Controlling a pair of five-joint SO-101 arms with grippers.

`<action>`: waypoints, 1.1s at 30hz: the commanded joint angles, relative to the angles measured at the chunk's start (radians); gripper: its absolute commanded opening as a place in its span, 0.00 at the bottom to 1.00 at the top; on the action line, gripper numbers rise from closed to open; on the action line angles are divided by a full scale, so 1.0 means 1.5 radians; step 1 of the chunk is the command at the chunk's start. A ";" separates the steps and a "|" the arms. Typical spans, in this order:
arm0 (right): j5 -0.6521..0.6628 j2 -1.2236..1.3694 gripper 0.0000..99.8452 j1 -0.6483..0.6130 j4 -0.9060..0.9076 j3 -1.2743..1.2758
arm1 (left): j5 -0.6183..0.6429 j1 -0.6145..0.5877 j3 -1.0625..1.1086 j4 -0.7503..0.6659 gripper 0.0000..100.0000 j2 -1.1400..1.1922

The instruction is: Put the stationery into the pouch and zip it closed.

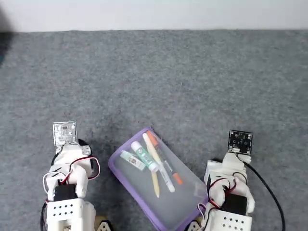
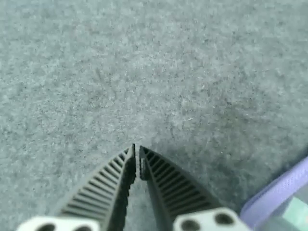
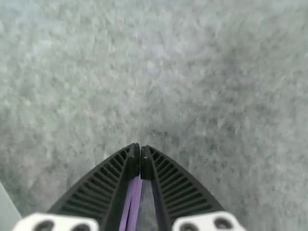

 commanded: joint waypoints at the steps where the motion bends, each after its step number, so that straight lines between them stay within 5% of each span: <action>1: -0.003 -0.007 0.01 -0.008 0.049 0.012 | -0.007 0.002 -0.005 -0.014 0.01 -0.007; 9: -0.004 -0.007 0.01 -0.003 0.051 0.012 | -0.007 -0.049 -0.005 -0.013 0.01 -0.007; 14: -0.004 -0.007 0.01 -0.003 0.051 0.012 | 0.074 -0.090 -0.005 -0.013 0.01 -0.007; 33: -0.004 -0.007 0.01 -0.003 0.051 0.011 | 0.104 -0.092 -0.005 -0.013 0.01 -0.007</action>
